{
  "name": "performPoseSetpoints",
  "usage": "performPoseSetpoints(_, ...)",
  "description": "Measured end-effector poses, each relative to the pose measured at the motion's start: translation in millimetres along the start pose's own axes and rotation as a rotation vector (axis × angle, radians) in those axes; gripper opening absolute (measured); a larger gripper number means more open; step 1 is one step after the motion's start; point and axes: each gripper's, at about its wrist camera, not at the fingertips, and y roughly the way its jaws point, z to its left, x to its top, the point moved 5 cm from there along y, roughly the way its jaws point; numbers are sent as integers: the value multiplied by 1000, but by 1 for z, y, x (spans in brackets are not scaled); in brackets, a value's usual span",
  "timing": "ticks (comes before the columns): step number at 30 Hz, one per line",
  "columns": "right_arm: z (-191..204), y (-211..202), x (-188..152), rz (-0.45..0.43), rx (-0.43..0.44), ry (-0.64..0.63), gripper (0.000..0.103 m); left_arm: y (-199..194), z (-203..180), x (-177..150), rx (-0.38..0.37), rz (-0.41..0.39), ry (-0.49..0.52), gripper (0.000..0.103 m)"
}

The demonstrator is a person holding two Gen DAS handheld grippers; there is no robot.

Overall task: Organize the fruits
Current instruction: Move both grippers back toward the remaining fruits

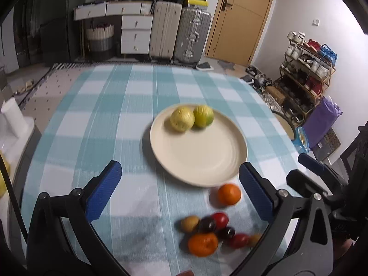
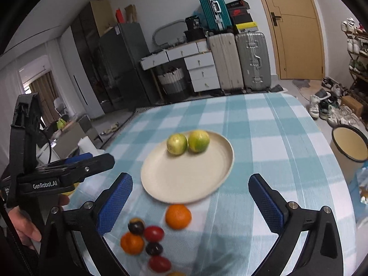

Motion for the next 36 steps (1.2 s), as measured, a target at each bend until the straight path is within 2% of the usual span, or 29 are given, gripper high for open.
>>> performPoseSetpoints(8, -2, -9, -27, 30, 4, 8, 103, 8, 8, -41, -16, 87, -5, 102)
performPoseSetpoints(13, 8, -12, -43, 60, 97, -9, 103, 10, 10, -61, -10, 115, 3, 102)
performPoseSetpoints(16, 17, -13, -53, 66, 59, -63, 103, 14, 11, -72, -14, 142, 4, 102)
performPoseSetpoints(19, 27, -9, -66, 108, 28, -105, 103, 20, 11, -82, -22, 173, -2, 102)
performPoseSetpoints(29, 30, -10, -80, 124, 15, -113, 103, 35, 5, -100, -40, 242, 7, 102)
performPoseSetpoints(36, 21, -12, -81, 129, 26, -70, 103, 48, 0, -107, -18, 269, 48, 102)
